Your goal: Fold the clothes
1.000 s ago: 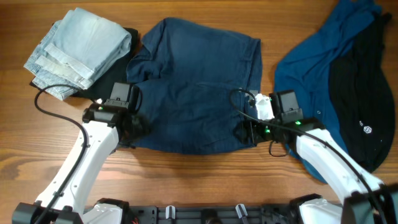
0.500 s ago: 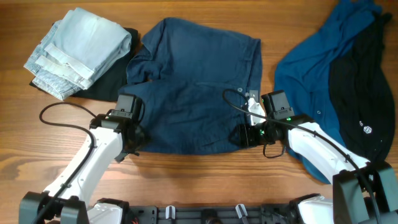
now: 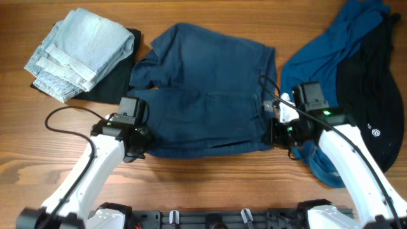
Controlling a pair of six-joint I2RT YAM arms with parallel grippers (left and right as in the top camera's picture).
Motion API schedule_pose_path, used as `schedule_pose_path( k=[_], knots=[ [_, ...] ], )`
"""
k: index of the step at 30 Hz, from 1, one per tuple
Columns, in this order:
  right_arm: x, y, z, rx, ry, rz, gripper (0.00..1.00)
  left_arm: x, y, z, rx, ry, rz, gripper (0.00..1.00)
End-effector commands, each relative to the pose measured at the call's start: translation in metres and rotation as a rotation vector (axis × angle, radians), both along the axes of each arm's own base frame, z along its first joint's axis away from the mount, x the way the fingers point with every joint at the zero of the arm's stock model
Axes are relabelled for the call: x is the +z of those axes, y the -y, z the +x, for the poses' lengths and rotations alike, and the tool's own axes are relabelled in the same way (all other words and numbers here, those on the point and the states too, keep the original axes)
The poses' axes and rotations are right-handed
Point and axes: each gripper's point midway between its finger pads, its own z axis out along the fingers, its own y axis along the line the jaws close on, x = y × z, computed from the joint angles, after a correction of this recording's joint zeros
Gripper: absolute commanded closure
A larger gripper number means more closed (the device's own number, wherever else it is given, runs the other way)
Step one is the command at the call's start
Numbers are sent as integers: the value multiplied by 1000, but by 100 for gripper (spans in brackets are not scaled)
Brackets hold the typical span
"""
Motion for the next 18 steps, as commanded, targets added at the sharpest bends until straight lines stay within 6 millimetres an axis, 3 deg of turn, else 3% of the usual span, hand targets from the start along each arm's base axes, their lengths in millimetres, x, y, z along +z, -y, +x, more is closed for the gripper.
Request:
schedule_pose_path(
  k=[1, 4, 7, 9, 11, 13, 15, 17, 18],
  knots=[
    [22, 25, -6, -76, 56, -59, 96, 63, -11, 25, -42, 204, 52, 96],
    [35, 25, -18, -95, 76, -53, 96, 119, -9, 35, -74, 403, 36, 96],
    [40, 26, -29, -118, 66, -51, 96, 175, -10, 33, -105, 605, 33, 96],
    [46, 27, -33, -134, 80, -45, 96, 199, -11, 30, -116, 688, 28, 96],
    [54, 30, -30, -184, 132, -49, 96, 224, -6, 34, -136, 791, 17, 96],
    [58, 44, -9, -231, 229, -120, 96, 245, 4, 53, -209, 901, 38, 96],
    [62, 46, 32, -262, 333, -123, 96, 247, 14, 93, -237, 948, 53, 96],
    [47, 50, 70, -292, 360, -153, 96, 213, 27, 147, -282, 908, 84, 96],
    [40, 53, 80, -299, 363, -173, 96, 204, 32, 164, -294, 917, 88, 96]
  ],
)
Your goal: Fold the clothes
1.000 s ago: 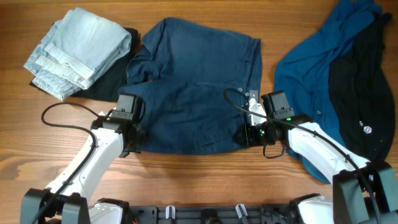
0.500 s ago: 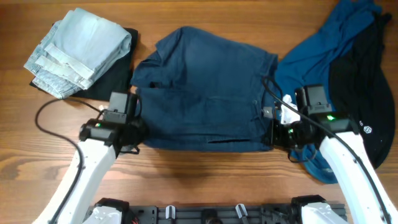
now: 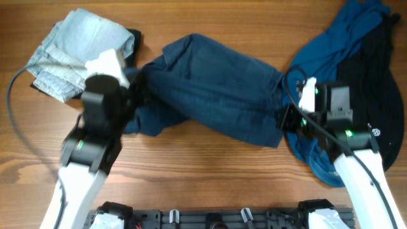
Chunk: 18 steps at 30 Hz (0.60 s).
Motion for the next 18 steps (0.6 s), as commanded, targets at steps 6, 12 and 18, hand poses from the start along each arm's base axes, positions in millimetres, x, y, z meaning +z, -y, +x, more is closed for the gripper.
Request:
schedule_pose_path(
  k=[6, 12, 18],
  knots=[
    [-41, 45, 71, -198, 43, -192, 96, -54, 7, 112, 53, 99, 92, 96],
    [-39, 62, 124, -249, 209, -219, 96, -60, 16, 146, 53, 214, 59, 96],
    [-79, 73, 157, -294, 231, -273, 96, -98, 24, 173, 51, 255, 46, 96]
  ],
)
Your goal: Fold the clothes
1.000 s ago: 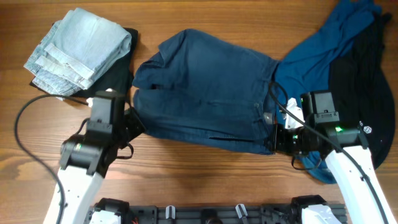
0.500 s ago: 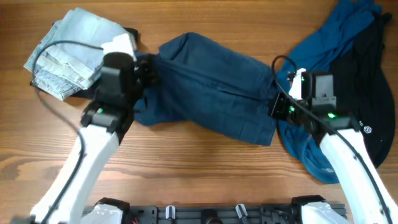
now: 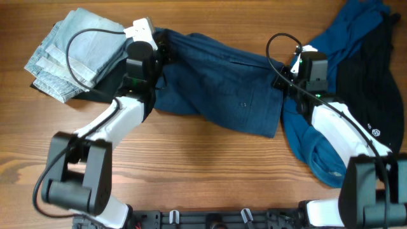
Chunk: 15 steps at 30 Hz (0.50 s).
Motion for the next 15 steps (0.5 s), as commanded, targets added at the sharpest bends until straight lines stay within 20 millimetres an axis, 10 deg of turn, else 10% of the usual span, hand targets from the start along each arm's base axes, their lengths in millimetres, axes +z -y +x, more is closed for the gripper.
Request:
schedule_pose_path(
  k=[1, 6, 7, 8, 9, 12, 15],
  knots=[
    [-23, 36, 10, -127, -17, -108, 96, -18, -13, 17, 56, 23, 29, 96],
    [-31, 50, 18, -200, 1, -110, 84, -48, -9, 21, 41, -12, 34, 95],
    [-30, 52, 19, -204, 3, -109, 50, -48, -9, 21, 42, -11, 35, 77],
    [-29, 53, 19, -205, 7, -106, 0, -46, -9, 22, 41, -2, 32, 31],
    [-27, 50, 19, -197, 5, -75, 0, -43, -9, 23, 41, 6, 30, 0],
    [-9, 40, 14, -107, -36, 21, 0, -49, 9, 13, -99, -41, 108, 0],
    [50, 23, -14, 34, -98, 18, 0, -80, 8, -17, -176, -298, 205, 0]
  ],
)
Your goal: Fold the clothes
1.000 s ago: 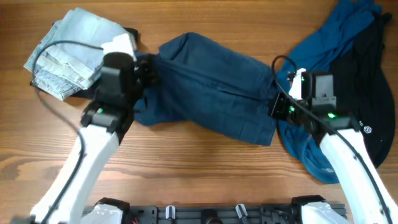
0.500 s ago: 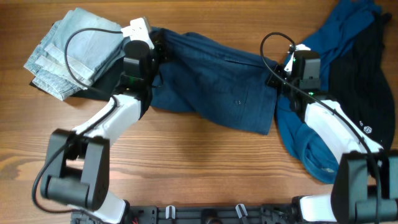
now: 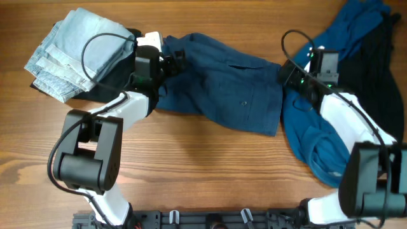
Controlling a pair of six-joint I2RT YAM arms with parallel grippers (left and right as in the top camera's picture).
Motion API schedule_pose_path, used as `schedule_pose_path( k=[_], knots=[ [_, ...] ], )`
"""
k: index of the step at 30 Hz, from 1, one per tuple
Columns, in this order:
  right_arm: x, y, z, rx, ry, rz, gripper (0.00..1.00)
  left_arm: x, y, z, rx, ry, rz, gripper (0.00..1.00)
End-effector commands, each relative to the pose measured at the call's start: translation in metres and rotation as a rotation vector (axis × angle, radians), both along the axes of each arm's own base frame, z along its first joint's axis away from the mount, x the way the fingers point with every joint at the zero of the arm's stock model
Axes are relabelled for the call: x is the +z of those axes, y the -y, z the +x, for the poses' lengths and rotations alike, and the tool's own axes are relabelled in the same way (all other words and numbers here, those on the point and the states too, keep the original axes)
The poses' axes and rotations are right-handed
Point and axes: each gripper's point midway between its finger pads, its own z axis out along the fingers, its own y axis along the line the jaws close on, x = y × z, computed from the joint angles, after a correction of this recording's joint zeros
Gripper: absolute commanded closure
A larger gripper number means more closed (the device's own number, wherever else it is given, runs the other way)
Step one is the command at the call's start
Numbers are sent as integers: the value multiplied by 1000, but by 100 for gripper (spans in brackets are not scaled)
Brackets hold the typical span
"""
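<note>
A dark navy garment (image 3: 222, 89) lies folded over across the middle of the table, its lower edge slanting down to the right. My left gripper (image 3: 173, 60) sits at its upper left corner with the fingers apart, the cloth bunched just beneath them. At the garment's right edge my right gripper (image 3: 287, 75) stands just off the cloth and looks open, over the teal cloth beside it.
Folded light blue jeans (image 3: 76, 48) rest on a black garment (image 3: 105, 86) at the upper left, close to the left arm. A crumpled teal garment (image 3: 315, 143) and a black one (image 3: 375, 95) fill the right side under the right arm.
The right gripper has shifted to the right, off the navy garment's edge, which stayed put. The left gripper has moved slightly down and right at the upper left corner. Both appear to have let go.
The navy garment first lay spread flat with both grippers at its near corners. Then it was lifted and twisted between the arms. Then its near edge lay at the far side, folded over. Now it rests folded with the grippers at its ends.
</note>
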Motion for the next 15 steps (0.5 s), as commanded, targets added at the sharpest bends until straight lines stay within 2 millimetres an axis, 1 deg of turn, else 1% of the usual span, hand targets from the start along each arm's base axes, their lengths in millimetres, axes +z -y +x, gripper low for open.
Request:
schedule_pose_path(
  k=[1, 3, 4, 5, 7, 9, 11, 12, 14, 15],
  knots=[
    [63, -32, -24, 174, 12, 105, 0, 4, 2, -24, -129, -132, 127, 0],
    [52, -54, -51, 248, -96, 209, 0, -10, -2, -37, -141, -207, 152, 0],
    [45, -60, -62, 268, -139, 233, 0, -16, -4, -42, -146, -238, 153, 0],
    [28, -70, -85, 283, -233, 266, 0, -22, -7, -47, -143, -272, 158, 0],
    [11, -74, -107, 271, -321, 290, 5, -25, -11, -50, -137, -294, 160, 0],
    [-8, -74, -126, 205, -400, 322, 6, -26, -13, -51, -134, -302, 161, 0],
    [-23, -70, -134, 150, -429, 324, 9, -26, -13, -51, -134, -302, 161, 0],
    [-27, -70, -134, 149, -422, 324, 10, -26, -13, -51, -133, -302, 161, 0],
    [-39, -66, -132, 103, -401, 314, 16, -26, -13, -51, -133, -302, 160, 0],
    [-46, -64, -132, 90, -388, 308, 20, -27, -13, -51, -133, -302, 161, 1]
  ],
)
